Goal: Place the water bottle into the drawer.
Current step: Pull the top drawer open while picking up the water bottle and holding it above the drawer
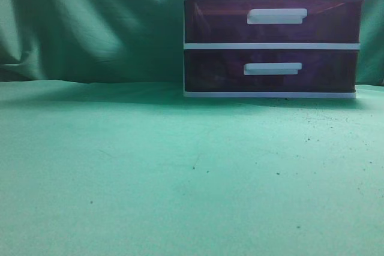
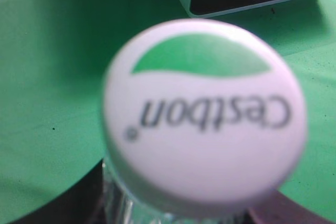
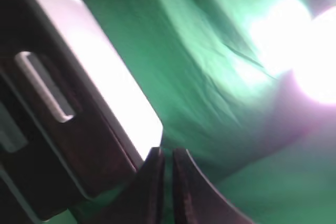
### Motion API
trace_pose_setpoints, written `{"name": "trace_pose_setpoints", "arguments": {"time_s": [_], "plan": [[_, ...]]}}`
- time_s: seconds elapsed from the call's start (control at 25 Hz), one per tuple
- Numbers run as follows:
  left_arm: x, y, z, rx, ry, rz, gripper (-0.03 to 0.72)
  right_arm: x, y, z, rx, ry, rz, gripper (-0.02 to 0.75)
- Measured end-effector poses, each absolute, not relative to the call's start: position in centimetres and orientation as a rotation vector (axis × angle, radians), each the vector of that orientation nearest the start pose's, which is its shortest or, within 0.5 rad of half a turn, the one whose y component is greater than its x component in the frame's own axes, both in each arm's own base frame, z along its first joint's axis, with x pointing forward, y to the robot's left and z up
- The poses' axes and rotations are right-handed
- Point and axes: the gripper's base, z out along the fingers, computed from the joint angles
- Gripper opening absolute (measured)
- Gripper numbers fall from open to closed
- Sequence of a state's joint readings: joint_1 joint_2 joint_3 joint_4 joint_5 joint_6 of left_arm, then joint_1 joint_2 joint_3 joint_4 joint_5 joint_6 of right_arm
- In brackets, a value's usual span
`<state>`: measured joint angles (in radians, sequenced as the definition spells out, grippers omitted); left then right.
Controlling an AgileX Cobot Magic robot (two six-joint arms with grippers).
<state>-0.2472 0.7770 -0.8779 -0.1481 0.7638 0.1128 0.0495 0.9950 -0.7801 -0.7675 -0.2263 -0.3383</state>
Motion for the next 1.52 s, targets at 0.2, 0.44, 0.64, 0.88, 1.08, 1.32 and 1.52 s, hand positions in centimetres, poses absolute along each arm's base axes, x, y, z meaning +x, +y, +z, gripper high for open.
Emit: {"name": "trace_pose_setpoints", "arguments": {"time_s": [0.2,0.44,0.64,0.88,1.08,1.32,1.52], "plan": [[13.8,-4.4,36.8,0.330,2.121,-0.248,0.272,27.5,3.7,34.3,-1.179,1.247,-0.728,0.110],[13.8,-4.4,36.8,0.330,2.122,-0.248,0.272,32.2,7.2,31.7,-1.444,1.115,-0.773,0.272],[13.9,-4.4,36.8,0.330,2.120,-0.246,0.272,37.7,9.3,30.2,-1.518,1.085,-0.790,0.281],[13.9,-4.4,36.8,0.330,2.120,-0.246,0.272,40.5,9.7,29.5,-1.521,1.101,-0.800,0.281],[13.9,-4.4,36.8,0.329,2.118,-0.248,0.272,41.7,9.9,29.4,-1.554,1.064,-0.847,0.281],[14.8,-4.8,36.4,0.320,2.140,-0.277,0.272,43.0,10.1,28.5,-1.596,1.038,-0.884,0.281],[15.8,-5.1,35.9,0.319,2.169,-0.278,0.272,43.1,10.1,28.5,-1.569,1.061,-0.870,0.235]]}}
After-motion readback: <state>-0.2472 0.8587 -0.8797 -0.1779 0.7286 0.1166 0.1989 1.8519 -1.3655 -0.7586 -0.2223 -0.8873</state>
